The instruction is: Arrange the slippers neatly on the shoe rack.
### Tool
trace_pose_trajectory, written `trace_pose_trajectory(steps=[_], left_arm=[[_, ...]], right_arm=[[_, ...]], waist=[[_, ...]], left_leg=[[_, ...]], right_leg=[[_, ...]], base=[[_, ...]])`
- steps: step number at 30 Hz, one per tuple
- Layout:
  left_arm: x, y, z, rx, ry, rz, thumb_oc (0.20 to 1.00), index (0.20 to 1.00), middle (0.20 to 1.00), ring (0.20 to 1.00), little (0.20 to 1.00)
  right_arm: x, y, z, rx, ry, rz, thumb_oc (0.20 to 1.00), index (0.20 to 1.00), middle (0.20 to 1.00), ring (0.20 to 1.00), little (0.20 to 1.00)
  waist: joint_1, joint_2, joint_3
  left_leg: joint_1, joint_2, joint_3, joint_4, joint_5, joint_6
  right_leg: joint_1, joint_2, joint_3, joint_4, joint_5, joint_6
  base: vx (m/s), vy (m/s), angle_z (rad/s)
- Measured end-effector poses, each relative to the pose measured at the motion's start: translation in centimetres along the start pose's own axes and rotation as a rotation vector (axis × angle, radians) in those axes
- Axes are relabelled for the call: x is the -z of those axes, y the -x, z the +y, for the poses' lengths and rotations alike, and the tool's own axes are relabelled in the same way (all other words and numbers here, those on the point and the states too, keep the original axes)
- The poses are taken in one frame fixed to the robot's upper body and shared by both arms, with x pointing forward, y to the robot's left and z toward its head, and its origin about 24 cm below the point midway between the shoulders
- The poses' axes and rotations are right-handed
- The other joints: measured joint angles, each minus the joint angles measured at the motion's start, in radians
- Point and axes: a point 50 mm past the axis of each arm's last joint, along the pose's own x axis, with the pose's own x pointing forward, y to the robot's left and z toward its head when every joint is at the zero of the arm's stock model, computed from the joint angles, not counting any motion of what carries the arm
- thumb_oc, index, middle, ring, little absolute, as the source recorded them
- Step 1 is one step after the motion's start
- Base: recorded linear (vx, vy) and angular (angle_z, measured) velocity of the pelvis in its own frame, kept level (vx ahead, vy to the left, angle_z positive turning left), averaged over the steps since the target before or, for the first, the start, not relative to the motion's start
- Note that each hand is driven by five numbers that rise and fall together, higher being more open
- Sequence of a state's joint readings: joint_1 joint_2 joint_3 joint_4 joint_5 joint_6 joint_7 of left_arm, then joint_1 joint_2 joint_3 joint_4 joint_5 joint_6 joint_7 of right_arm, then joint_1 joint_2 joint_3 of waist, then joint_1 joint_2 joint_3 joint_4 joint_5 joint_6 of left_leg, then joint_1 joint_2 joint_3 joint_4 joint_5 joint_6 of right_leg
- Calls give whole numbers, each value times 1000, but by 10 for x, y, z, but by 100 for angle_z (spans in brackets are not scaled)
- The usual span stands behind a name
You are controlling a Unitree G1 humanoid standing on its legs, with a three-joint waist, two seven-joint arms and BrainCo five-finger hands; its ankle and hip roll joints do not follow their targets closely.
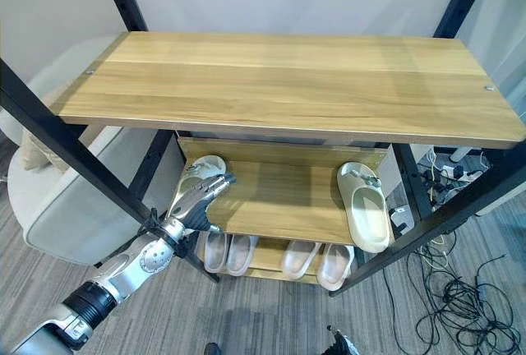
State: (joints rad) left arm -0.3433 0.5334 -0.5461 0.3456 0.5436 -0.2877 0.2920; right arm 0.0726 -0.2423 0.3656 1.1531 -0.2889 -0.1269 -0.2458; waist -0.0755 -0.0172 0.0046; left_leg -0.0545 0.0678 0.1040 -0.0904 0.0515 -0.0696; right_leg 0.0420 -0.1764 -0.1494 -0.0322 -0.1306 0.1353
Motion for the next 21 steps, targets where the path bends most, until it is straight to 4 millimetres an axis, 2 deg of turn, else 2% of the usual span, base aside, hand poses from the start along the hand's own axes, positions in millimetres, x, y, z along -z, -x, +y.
trace_pose_trajectory(steps=[3,6,10,16,21], left_arm=[[8,1,6,-9,-36,27,1000,1000,1000,1000,1000],[16,-5,24,-48,-131,27,1000,1000,1000,1000,1000],[26,-4,37,-75,-208,53,1000,1000,1000,1000,1000],[29,-10,55,-139,-252,67,1000,1000,1000,1000,1000],[36,-11,60,-153,-313,94,1000,1000,1000,1000,1000]], right_arm=[[0,0,0,1,-1,-1,1000,1000,1000,1000,1000],[-1,-1,-2,5,-1,-7,1000,1000,1000,1000,1000],[-4,-1,-2,6,-4,-22,1000,1000,1000,1000,1000],[-7,-2,-3,8,-7,-34,1000,1000,1000,1000,1000],[-10,-2,-4,9,-8,-44,1000,1000,1000,1000,1000]], waist=[[-16,-9,-2],[-19,-7,-6],[-21,-14,-8],[-21,-19,-8],[-22,-23,-1]], left_leg=[[-4,0,1,0,0,0],[-33,6,6,0,0,0],[-41,3,26,0,0,0],[-70,4,27,0,1,0],[-73,5,28,0,1,0]], right_leg=[[-5,0,1,-1,0,0],[-37,1,8,-1,7,-2],[-59,0,30,-1,11,1],[-83,0,32,-1,14,1],[-93,1,36,-1,14,1]], base=[[0,0,0],[-1,4,-5],[-3,10,-15],[-1,2,-1],[-8,4,-3]])
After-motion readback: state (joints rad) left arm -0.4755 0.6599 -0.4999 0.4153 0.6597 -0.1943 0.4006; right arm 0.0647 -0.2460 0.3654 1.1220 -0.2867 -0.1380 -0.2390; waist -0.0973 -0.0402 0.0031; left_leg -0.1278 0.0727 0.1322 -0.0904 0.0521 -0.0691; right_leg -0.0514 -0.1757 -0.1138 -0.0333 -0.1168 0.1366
